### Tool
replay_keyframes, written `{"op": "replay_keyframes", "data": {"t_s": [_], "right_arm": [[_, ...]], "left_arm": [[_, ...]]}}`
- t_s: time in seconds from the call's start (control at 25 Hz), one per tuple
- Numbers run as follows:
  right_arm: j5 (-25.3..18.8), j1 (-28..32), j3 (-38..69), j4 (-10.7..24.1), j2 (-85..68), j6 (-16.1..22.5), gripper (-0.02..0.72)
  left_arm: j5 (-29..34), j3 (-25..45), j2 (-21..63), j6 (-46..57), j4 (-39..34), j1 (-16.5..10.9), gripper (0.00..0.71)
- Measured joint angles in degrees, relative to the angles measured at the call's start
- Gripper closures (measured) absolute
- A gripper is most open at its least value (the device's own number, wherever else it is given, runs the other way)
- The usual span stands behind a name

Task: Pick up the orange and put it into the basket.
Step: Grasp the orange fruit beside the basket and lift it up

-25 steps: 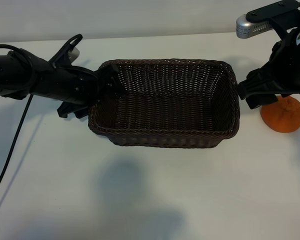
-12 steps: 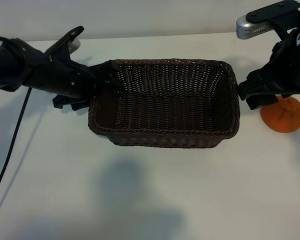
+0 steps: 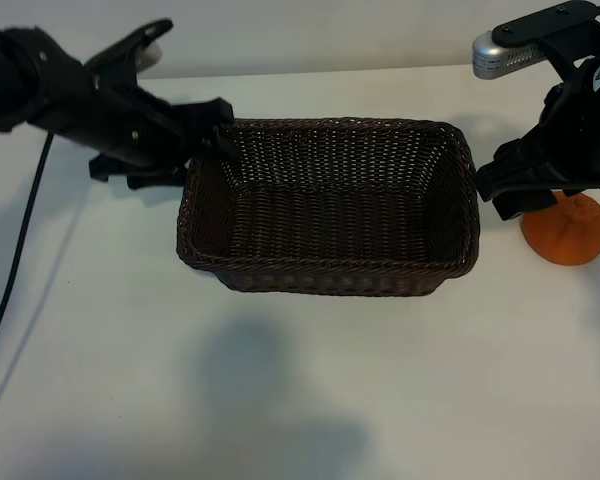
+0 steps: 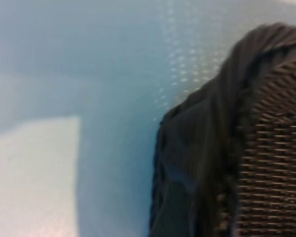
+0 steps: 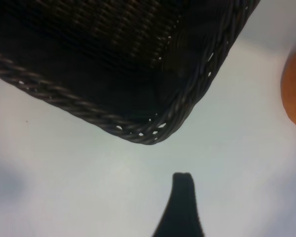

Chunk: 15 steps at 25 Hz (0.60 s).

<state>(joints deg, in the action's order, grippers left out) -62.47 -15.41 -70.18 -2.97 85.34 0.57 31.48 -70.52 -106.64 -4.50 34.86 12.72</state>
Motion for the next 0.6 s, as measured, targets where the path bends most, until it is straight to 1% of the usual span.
{"op": "replay_keyframes", "data": {"t_s": [0.28,0.6], "right_arm": [[0.0,0.0,0.0,0.0,0.0,0.0,0.122],[-0.1,0.0,0.0,0.0,0.0,0.0,0.122]], "left_arm": [[7.3,-7.2,0.0,0.4,-1.9,0.0,0.072],[17.9,-16.1,0.0,2.2,-9.5,0.0,0.082]]}}
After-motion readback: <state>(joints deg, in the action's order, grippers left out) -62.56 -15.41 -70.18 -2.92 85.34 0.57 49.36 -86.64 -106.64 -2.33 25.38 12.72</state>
